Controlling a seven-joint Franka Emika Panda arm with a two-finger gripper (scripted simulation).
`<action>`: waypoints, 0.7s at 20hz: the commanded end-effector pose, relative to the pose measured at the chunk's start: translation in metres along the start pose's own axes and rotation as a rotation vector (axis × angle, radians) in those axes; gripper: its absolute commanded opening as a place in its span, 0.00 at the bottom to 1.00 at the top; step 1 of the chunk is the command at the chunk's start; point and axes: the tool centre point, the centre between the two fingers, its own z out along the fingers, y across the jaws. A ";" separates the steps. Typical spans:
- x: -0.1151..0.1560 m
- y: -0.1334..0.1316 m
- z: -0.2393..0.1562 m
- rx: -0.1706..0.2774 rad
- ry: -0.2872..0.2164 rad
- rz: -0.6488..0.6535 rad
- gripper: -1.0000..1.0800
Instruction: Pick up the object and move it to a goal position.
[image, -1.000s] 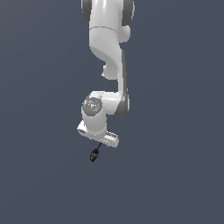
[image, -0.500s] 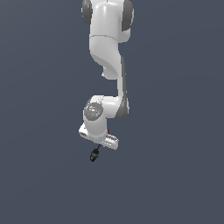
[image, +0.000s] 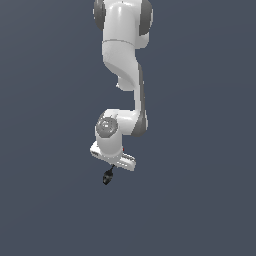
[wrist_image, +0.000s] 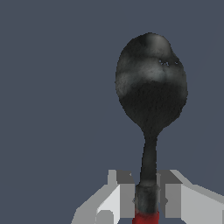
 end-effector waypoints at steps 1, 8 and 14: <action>0.000 0.000 -0.002 0.001 0.001 -0.001 0.00; -0.003 0.004 -0.021 0.001 0.001 -0.001 0.00; -0.009 0.014 -0.057 0.001 0.001 0.000 0.00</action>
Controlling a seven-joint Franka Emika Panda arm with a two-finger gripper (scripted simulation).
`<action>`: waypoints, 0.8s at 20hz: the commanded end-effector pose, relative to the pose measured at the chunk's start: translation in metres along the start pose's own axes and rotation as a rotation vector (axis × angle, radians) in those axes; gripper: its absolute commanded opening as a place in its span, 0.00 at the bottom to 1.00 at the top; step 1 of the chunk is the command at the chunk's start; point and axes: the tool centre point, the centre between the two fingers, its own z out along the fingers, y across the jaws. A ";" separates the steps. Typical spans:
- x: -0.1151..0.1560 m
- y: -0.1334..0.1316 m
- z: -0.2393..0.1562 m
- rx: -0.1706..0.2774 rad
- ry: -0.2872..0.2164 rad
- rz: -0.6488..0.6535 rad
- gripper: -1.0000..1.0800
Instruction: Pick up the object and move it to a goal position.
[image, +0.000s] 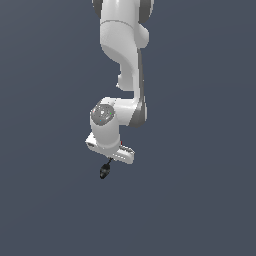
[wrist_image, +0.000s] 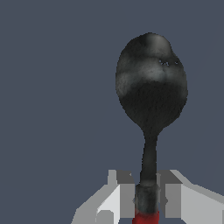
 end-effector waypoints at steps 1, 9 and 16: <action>-0.002 0.005 -0.019 0.001 0.001 0.001 0.00; -0.015 0.026 -0.104 0.001 0.001 0.001 0.00; -0.027 0.048 -0.188 0.001 0.000 0.002 0.00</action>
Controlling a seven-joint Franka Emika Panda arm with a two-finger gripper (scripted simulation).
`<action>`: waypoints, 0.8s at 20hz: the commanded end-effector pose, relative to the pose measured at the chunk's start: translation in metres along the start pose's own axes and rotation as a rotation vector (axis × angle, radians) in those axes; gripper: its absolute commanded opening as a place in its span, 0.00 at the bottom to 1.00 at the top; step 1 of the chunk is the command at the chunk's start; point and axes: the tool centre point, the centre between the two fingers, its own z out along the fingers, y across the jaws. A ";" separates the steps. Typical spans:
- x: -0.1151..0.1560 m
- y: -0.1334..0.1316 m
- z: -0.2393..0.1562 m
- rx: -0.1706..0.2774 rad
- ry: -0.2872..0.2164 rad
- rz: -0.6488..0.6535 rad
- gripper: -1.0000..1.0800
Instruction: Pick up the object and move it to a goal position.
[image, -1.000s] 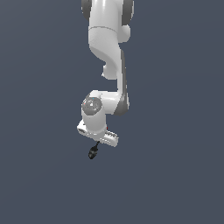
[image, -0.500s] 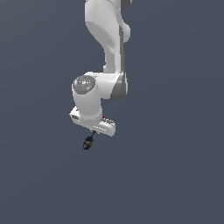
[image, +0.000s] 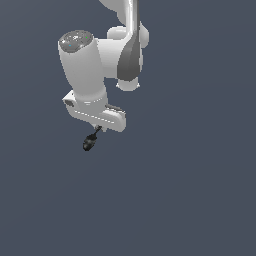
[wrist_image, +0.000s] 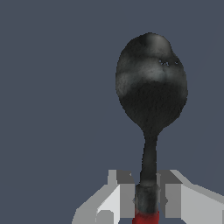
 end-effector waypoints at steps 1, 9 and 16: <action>-0.005 0.008 -0.030 0.000 0.000 0.000 0.00; -0.015 0.029 -0.120 -0.001 -0.001 0.001 0.00; -0.020 0.042 -0.174 -0.002 -0.001 0.001 0.00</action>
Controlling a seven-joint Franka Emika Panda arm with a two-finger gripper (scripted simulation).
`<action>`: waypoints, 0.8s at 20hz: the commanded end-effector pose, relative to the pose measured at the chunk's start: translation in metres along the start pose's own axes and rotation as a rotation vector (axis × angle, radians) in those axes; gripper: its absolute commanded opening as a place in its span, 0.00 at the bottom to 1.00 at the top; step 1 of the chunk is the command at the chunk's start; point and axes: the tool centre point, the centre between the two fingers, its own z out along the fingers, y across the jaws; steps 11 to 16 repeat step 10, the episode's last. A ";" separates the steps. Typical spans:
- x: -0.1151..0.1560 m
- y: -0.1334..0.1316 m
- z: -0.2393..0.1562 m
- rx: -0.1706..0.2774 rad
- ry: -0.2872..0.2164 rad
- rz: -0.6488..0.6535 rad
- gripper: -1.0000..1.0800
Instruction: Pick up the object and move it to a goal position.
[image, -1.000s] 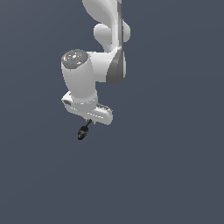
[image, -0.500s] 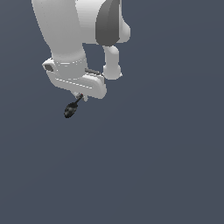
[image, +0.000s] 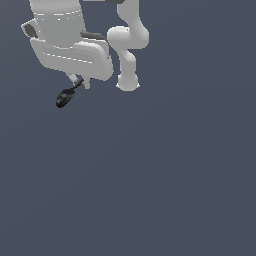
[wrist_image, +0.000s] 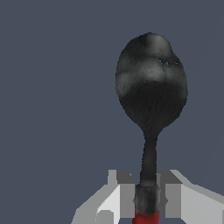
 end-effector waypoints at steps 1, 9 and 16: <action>-0.001 0.003 -0.015 -0.001 -0.002 -0.001 0.00; -0.002 0.008 -0.036 -0.001 -0.002 -0.001 0.00; -0.002 0.008 -0.037 -0.001 -0.002 -0.001 0.00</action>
